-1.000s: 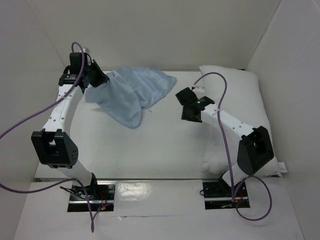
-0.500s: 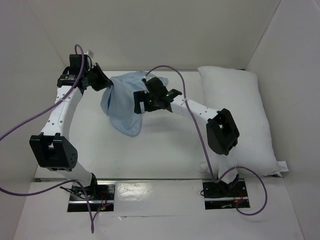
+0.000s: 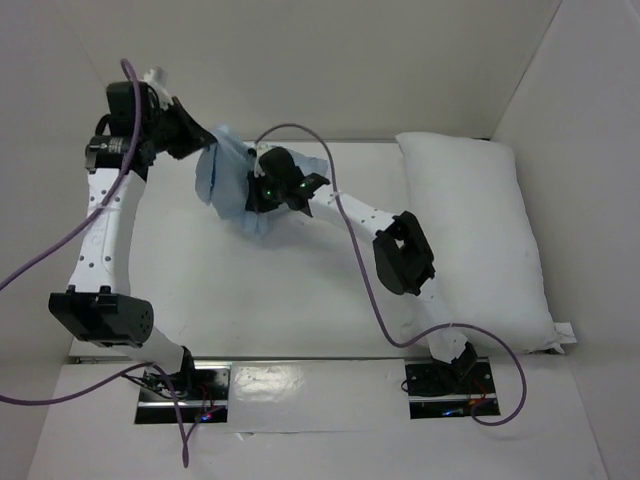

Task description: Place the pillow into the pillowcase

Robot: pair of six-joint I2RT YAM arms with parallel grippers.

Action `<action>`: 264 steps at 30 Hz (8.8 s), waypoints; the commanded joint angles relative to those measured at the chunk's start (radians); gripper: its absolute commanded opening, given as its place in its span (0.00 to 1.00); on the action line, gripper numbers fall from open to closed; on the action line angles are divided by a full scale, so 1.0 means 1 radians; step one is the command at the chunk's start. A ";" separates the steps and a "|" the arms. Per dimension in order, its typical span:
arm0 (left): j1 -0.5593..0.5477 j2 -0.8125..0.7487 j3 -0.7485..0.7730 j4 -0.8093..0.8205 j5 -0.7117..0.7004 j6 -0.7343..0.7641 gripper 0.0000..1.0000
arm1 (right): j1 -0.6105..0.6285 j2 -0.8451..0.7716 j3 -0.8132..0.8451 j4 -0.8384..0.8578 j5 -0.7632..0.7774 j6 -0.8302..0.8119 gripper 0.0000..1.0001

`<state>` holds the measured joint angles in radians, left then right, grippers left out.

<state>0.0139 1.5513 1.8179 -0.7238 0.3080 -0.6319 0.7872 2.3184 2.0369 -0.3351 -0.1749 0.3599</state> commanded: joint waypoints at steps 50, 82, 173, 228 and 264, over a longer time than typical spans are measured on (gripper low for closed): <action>0.185 0.117 -0.611 0.090 -0.414 -0.101 0.92 | -0.209 -0.823 -1.075 -0.250 0.246 0.413 0.99; 0.236 -0.480 -0.870 -0.091 -0.110 -0.089 0.00 | -0.330 0.173 0.306 0.063 -0.161 0.198 0.87; 0.024 0.321 0.110 0.087 -0.236 0.053 0.00 | -0.352 -1.041 -0.969 -0.005 0.645 0.002 0.00; -0.150 0.190 -0.157 -0.023 -0.227 0.212 0.36 | -0.375 -0.622 -0.636 -0.067 0.353 -0.004 0.84; -0.643 0.886 0.497 -0.043 -0.515 0.190 0.00 | -0.393 -0.942 -0.911 -0.134 0.278 0.134 0.55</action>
<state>-0.6361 2.4783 2.2986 -0.7616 -0.1650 -0.4561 0.4000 1.4097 1.1240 -0.4744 0.1146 0.4828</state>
